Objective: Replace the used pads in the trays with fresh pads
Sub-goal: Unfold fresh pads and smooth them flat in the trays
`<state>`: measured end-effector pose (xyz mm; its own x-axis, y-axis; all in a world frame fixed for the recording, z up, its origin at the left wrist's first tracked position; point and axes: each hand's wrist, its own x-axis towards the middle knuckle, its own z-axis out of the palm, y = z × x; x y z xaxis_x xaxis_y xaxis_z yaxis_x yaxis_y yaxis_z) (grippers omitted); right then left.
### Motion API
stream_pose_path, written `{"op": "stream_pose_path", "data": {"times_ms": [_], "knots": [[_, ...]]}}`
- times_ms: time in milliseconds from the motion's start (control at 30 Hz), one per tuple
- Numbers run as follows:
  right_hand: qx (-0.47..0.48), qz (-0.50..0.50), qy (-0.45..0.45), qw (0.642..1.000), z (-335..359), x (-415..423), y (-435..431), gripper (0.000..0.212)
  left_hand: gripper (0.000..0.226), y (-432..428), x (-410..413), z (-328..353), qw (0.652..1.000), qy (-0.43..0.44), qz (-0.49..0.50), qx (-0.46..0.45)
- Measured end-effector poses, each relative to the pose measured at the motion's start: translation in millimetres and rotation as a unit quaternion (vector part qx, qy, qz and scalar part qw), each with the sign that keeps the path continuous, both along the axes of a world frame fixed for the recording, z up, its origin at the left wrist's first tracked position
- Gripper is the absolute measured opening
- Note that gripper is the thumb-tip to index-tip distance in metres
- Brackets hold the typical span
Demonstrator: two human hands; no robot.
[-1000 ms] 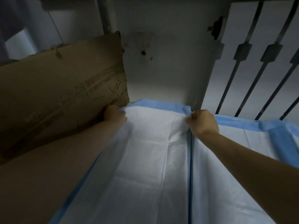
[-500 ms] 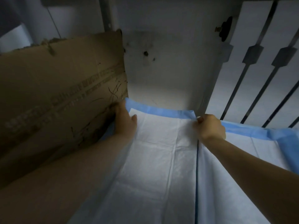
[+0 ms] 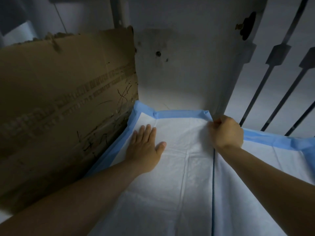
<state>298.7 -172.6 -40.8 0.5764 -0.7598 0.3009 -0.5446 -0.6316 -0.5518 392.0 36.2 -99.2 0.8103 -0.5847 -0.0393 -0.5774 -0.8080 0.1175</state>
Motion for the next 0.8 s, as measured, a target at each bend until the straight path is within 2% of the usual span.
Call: {"op": "stream_pose_path", "data": {"times_ms": [100, 233, 333, 433, 500, 567, 633, 700, 800], "knots": [[-0.017, -0.004, 0.0, 1.0, -2, 6, 0, 0.016, 0.07, -3, 6, 0, 1.0, -0.002, 0.001, 0.001], [-0.062, -0.018, 0.092, 0.994, -10, 7, -1, 0.019, 0.072, -5, 13, -2, 1.0, -0.004, 0.001, -0.002], [-0.131, -0.022, 0.057, 0.99, -11, 3, 6, 0.026, 0.073, -3, 13, -3, 1.0, -0.007, -0.002, -0.006], [-0.234, 0.083, 0.04, 0.968, -1, -3, 32, 0.041, 0.074, -3, 13, -2, 1.0, -0.02, -0.003, -0.001], [-0.266, 0.193, 0.108, 0.938, 5, -1, 57, 0.042, 0.075, -4, 14, -1, 1.0, -0.01, -0.002, -0.004], [-0.243, 0.265, 0.178, 0.916, 3, 7, 77, 0.042, 0.077, -6, 17, 1, 1.0, 0.006, 0.001, -0.007], [-0.185, 0.3, 0.234, 0.906, -5, 17, 88, 0.051, 0.076, -7, 17, 2, 1.0, 0.004, -0.003, 0.007], [-0.157, 0.333, 0.262, 0.892, -18, 27, 95, 0.062, 0.071, -6, 15, 4, 0.999, -0.011, -0.011, 0.034], [-0.168, 0.359, 0.275, 0.876, -38, 35, 95, 0.06, 0.063, -4, 15, 4, 0.998, -0.026, -0.02, 0.045]]}}
